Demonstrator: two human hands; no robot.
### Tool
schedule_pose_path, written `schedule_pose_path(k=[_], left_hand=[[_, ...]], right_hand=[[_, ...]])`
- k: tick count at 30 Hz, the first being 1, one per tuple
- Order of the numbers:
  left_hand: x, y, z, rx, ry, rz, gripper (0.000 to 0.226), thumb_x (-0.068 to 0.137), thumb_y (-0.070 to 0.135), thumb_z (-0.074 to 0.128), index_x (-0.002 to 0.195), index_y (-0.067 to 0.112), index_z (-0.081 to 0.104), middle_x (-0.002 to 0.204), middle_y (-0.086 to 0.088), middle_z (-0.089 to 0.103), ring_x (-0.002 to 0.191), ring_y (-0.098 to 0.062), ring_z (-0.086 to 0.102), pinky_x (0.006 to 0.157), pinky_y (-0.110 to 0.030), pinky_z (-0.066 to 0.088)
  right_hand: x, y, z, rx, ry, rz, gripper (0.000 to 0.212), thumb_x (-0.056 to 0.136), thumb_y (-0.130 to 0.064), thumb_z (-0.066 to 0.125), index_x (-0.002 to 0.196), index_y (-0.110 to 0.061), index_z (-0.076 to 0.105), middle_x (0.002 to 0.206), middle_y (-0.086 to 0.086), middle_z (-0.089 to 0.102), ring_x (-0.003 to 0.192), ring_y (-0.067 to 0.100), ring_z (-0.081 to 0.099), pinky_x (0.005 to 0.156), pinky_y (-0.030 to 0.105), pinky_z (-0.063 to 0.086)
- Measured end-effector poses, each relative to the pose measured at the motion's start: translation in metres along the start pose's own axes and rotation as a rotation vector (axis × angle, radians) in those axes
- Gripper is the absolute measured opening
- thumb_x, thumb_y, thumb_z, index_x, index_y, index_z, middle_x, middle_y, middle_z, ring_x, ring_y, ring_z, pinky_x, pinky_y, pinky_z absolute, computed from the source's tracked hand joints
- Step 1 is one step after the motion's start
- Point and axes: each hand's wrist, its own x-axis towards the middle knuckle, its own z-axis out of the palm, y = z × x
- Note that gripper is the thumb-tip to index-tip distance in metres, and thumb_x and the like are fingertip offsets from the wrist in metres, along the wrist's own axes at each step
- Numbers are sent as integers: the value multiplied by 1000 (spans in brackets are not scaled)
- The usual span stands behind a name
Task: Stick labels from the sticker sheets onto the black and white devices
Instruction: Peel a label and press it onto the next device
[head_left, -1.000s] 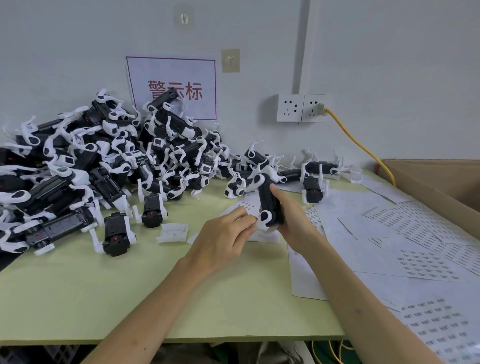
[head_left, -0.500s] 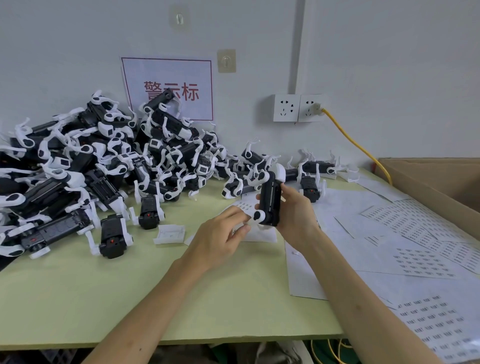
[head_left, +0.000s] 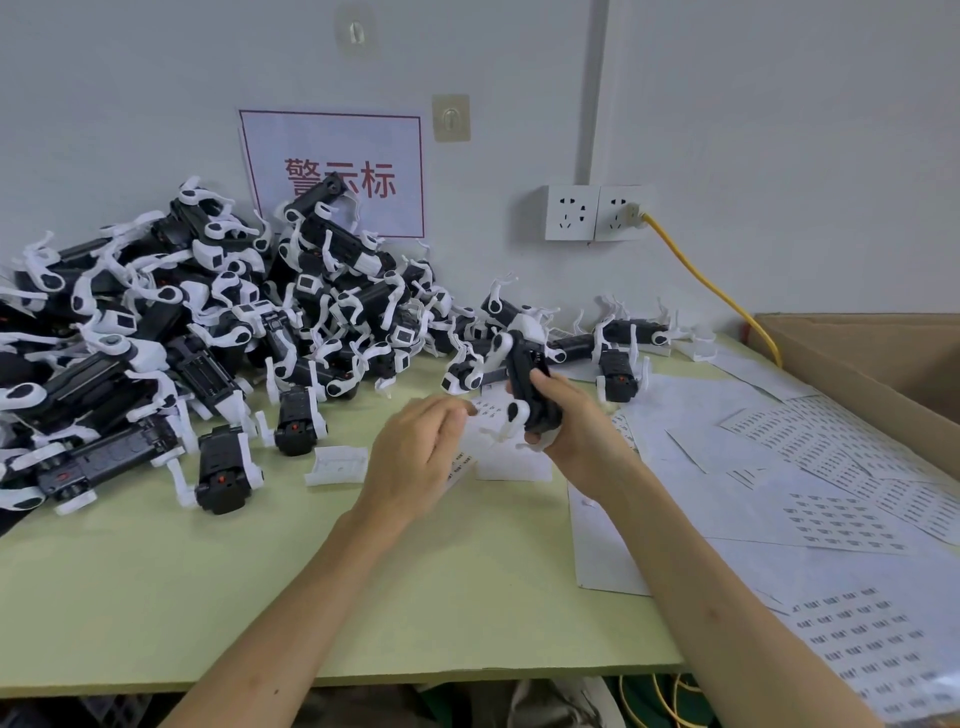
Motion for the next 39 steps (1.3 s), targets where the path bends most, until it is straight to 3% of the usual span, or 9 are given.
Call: schedule_pose_path(k=[3, 8, 14, 19, 21, 25, 29, 33, 39], left_hand=[[5, -16, -6, 255, 2, -134, 21, 102, 23, 55, 115, 16, 69, 110, 4, 69, 103, -21, 62, 89, -43, 48], [2, -31, -8, 505, -311, -321, 45, 99, 55, 51, 133, 25, 59, 126, 5, 58, 119, -20, 50, 96, -40, 36], [6, -28, -9, 330, -290, -442, 61, 88, 57, 70, 139, 25, 58, 115, 3, 62, 112, -23, 59, 98, -39, 32], [6, -25, -13, 88, -137, -471, 33, 81, 29, 85, 109, 31, 66, 79, 16, 57, 84, -20, 61, 79, -35, 45], [6, -22, -15, -35, -30, -468, 30, 84, 18, 81, 112, 24, 74, 77, 11, 65, 73, -18, 63, 64, -32, 47], [9, -19, -16, -133, 171, -439, 19, 89, 17, 74, 75, 12, 62, 69, -6, 63, 61, -21, 54, 55, -34, 39], [12, -16, -23, -364, 265, -459, 31, 96, 21, 69, 68, 9, 61, 62, -3, 64, 54, -11, 53, 46, -21, 35], [13, -9, -21, -509, 197, -443, 34, 96, 21, 71, 63, 19, 61, 57, 6, 61, 49, -5, 52, 46, -14, 36], [13, -3, -17, -690, -2, -392, 29, 85, 47, 78, 82, 18, 77, 68, -11, 60, 64, -22, 51, 60, -33, 38]], right_hand=[[2, -3, -7, 2, 143, 34, 38, 96, -35, 67, 117, -4, 65, 95, 13, 62, 68, 18, 56, 50, 24, 41], [4, 2, -4, -313, 402, 52, 37, 92, -34, 73, 117, -21, 48, 85, 5, 71, 58, 12, 64, 53, 27, 43], [3, 4, -4, -420, 409, 9, 41, 91, -33, 73, 120, -21, 47, 82, -3, 75, 57, 0, 69, 60, 25, 42], [5, 7, -3, -450, 427, 40, 37, 95, -37, 67, 123, -21, 48, 87, -5, 72, 73, 4, 68, 61, 26, 41], [5, 6, -3, -447, 459, 42, 34, 97, -37, 64, 123, -20, 49, 86, -7, 69, 75, 5, 66, 61, 27, 42], [4, 5, -1, -445, 518, 58, 30, 99, -38, 59, 121, -19, 51, 87, -11, 64, 81, 5, 62, 66, 30, 43], [-5, 3, 3, -713, 741, -417, 13, 95, -21, 58, 108, -19, 60, 99, -6, 64, 97, 21, 62, 86, 40, 49], [-18, 9, 26, -958, 558, -958, 10, 88, -12, 59, 91, -16, 68, 89, -6, 65, 84, 15, 53, 79, 33, 39], [-21, 27, 54, -1037, 233, -919, 13, 88, -11, 74, 101, -9, 75, 100, 2, 70, 94, 26, 63, 84, 44, 49]])
